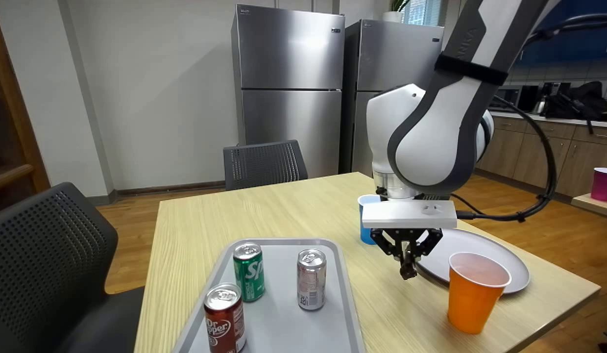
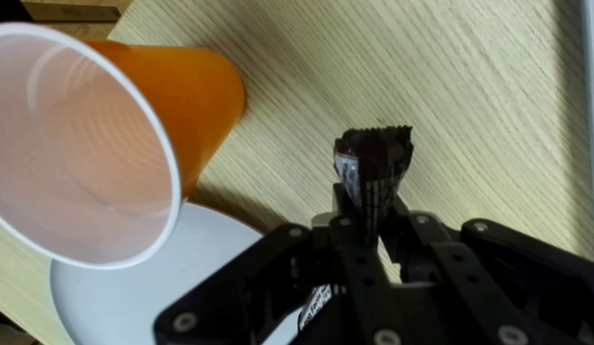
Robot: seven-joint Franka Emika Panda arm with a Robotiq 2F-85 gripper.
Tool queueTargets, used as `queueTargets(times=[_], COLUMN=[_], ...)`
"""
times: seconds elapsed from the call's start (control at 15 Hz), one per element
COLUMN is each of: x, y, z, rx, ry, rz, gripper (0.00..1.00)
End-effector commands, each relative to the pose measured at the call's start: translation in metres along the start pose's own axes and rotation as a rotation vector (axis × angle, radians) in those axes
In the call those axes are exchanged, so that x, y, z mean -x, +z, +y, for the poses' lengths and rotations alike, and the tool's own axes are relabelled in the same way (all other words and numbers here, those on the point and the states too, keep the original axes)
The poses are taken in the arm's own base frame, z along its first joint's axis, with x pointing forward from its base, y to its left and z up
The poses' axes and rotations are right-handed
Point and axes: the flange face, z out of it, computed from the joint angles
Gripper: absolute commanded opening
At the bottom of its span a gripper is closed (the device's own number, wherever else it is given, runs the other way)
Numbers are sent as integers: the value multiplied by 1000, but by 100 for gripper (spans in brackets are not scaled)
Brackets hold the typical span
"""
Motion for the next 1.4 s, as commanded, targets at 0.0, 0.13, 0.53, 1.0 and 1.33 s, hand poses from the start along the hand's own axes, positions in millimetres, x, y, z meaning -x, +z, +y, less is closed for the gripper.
queueTargets(times=[0.0,0.13,0.53,1.0,1.33], x=[-2,-3,-7,-11,-5], y=[0,2,5,-14,-46], z=[-5,-6,-11,-13,-19], rx=[11,14,16,-23,-78], ry=[-4,-9,-14,-19,-53], rz=[16,15,12,24,34], gripper=[4,4,42,88,100])
